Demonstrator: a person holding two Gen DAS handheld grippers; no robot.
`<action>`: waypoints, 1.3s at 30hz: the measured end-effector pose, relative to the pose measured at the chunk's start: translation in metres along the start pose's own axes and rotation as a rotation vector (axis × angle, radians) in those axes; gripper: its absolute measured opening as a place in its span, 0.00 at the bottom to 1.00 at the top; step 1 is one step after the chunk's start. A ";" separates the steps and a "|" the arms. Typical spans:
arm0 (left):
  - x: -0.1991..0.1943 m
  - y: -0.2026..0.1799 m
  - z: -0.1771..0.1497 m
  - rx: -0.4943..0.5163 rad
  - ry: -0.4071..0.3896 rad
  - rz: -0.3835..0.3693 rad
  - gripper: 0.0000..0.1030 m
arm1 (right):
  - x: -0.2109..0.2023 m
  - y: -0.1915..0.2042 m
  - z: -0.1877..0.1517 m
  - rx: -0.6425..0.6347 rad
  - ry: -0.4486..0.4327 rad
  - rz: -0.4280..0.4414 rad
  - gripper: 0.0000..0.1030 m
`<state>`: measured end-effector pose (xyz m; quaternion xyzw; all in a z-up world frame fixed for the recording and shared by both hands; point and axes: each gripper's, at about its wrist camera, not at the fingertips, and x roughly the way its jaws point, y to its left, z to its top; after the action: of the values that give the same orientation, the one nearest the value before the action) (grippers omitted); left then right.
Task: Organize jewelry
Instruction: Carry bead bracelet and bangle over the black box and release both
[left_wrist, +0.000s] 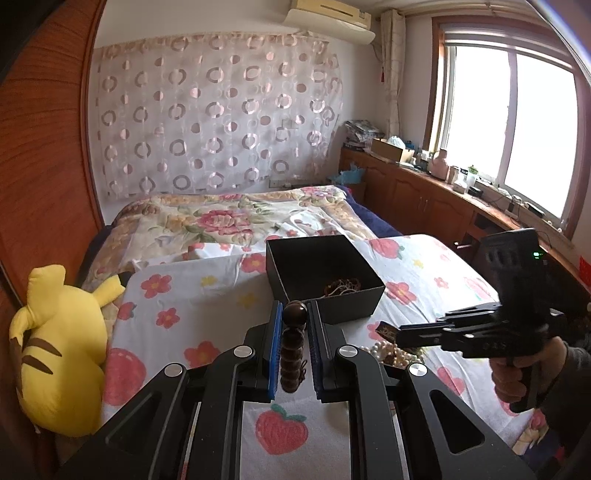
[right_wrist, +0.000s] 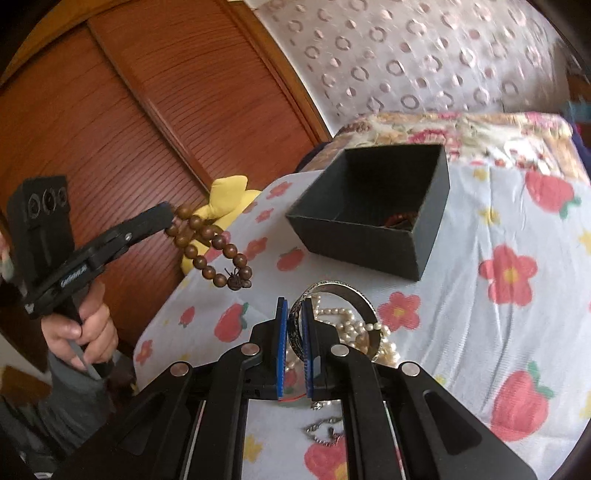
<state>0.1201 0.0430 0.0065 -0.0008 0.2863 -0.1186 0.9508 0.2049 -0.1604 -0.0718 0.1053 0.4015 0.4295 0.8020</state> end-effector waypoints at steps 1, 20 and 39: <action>0.000 0.000 0.000 0.000 0.000 -0.001 0.12 | 0.003 -0.002 0.001 0.011 -0.007 0.008 0.08; 0.003 0.005 -0.009 -0.010 0.005 0.002 0.12 | 0.042 0.017 0.011 -0.302 0.054 -0.241 0.08; 0.008 -0.004 -0.004 0.011 -0.002 -0.007 0.12 | 0.005 0.044 0.008 -0.625 -0.042 -0.504 0.08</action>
<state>0.1237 0.0372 -0.0006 0.0035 0.2846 -0.1233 0.9507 0.1853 -0.1279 -0.0468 -0.2368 0.2486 0.3183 0.8836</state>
